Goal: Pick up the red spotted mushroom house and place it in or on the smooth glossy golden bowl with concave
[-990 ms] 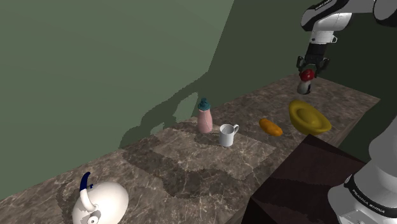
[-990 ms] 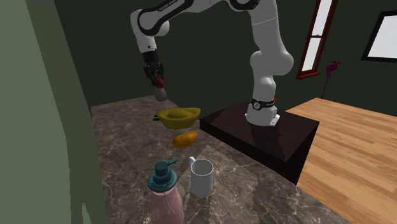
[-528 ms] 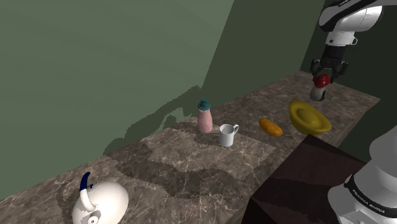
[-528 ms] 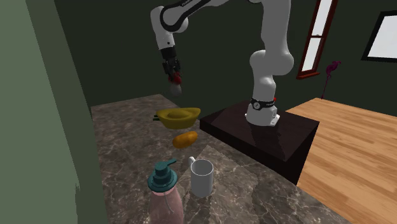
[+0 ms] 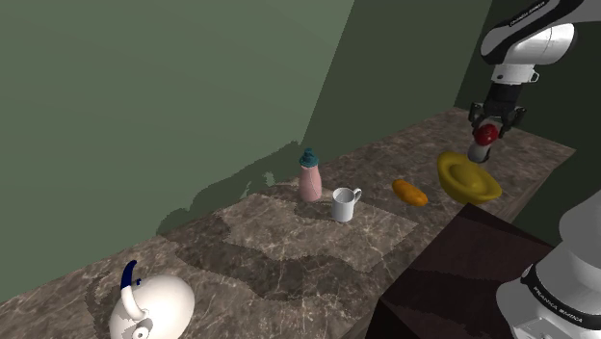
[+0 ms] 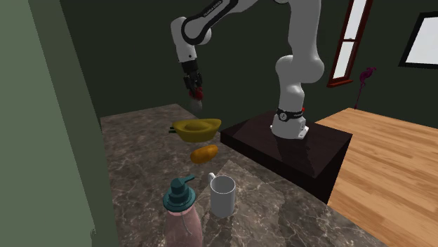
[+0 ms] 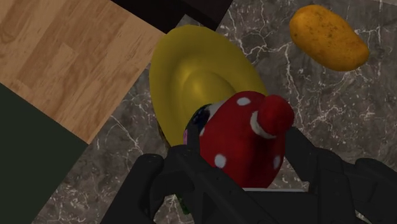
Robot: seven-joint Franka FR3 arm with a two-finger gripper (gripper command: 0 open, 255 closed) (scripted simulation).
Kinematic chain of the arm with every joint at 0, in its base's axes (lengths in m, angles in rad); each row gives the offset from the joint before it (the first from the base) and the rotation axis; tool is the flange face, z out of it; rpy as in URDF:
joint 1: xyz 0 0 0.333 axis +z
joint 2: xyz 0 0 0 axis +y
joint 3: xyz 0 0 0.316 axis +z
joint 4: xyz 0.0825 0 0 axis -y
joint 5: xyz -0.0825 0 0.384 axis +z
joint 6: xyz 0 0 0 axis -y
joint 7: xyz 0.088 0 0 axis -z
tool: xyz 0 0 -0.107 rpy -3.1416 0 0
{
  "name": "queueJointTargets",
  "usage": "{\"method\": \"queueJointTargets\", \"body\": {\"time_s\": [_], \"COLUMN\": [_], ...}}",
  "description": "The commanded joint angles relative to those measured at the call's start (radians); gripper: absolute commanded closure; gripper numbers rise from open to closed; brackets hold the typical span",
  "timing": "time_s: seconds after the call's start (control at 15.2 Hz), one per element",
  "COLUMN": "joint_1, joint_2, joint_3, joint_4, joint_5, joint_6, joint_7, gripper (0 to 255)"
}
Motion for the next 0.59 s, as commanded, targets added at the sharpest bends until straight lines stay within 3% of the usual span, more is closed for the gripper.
{"method": "queueJointTargets", "body": {"time_s": [0.0,0.53], "joint_1": [-0.001,-0.005], "joint_2": [0.017,0.087], "joint_3": [0.0,0.003], "joint_4": [-0.009,-0.047], "joint_5": [0.008,0.042], "joint_6": [0.025,0.126], "joint_7": [-0.007,-0.034], "gripper": [255,255]}}
